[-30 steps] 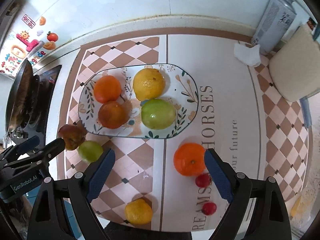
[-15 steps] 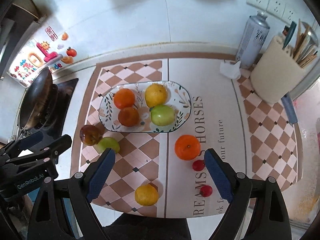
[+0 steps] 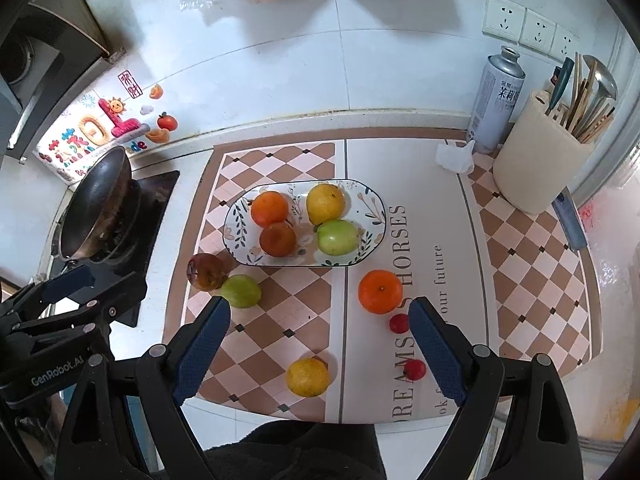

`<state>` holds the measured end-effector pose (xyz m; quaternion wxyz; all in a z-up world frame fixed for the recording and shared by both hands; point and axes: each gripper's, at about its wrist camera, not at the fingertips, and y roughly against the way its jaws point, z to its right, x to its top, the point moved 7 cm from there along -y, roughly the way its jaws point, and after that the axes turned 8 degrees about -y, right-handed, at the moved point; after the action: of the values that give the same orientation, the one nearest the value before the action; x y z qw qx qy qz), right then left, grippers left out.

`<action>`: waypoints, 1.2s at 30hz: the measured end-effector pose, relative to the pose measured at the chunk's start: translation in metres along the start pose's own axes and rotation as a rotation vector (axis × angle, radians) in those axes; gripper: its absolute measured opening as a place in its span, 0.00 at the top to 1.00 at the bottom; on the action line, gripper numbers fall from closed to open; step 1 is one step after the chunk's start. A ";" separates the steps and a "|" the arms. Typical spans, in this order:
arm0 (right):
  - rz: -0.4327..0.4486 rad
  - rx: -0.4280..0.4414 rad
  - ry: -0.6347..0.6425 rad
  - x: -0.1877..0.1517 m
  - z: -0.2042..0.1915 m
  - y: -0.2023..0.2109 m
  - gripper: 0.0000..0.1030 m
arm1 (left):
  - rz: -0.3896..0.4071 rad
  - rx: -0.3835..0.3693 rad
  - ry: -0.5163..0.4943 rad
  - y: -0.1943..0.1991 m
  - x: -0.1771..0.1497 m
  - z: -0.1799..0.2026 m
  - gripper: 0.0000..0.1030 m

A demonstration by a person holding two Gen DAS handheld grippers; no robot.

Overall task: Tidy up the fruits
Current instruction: 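Lift both open tools away from the plate, then grasp the small yellow citrus with the right tool while the left tool grasps the dark red pomegranate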

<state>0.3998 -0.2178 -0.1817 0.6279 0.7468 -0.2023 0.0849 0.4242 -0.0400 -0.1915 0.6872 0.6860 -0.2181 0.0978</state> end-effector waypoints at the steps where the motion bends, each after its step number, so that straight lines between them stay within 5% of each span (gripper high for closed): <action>1: -0.002 0.003 -0.003 -0.001 0.000 0.001 0.10 | 0.003 -0.002 0.003 0.002 -0.001 0.000 0.14; 9: -0.040 0.067 -0.036 -0.007 0.000 -0.006 0.10 | 0.002 -0.002 0.026 0.000 -0.006 -0.003 0.14; 14: -0.240 0.156 -0.123 -0.041 0.011 -0.066 0.10 | -0.063 0.027 0.053 -0.023 -0.021 -0.017 0.09; 20: -0.462 0.142 -0.198 -0.099 0.029 -0.149 0.10 | -0.174 0.056 0.085 -0.061 -0.054 -0.037 0.05; 26: -0.542 0.097 -0.182 -0.133 0.029 -0.198 0.11 | -0.254 0.065 0.138 -0.090 -0.079 -0.058 0.05; 31: -0.561 0.065 -0.126 -0.143 0.022 -0.221 0.38 | -0.278 0.081 0.160 -0.109 -0.083 -0.071 0.05; 36: -0.548 0.056 -0.076 -0.140 0.020 -0.221 0.40 | -0.301 0.048 0.204 -0.128 -0.073 -0.083 0.05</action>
<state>0.3607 -0.1808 -0.4384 0.5986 0.7932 -0.0139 -0.1107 0.4292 0.0491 -0.3352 0.6962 0.7135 -0.0399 0.0683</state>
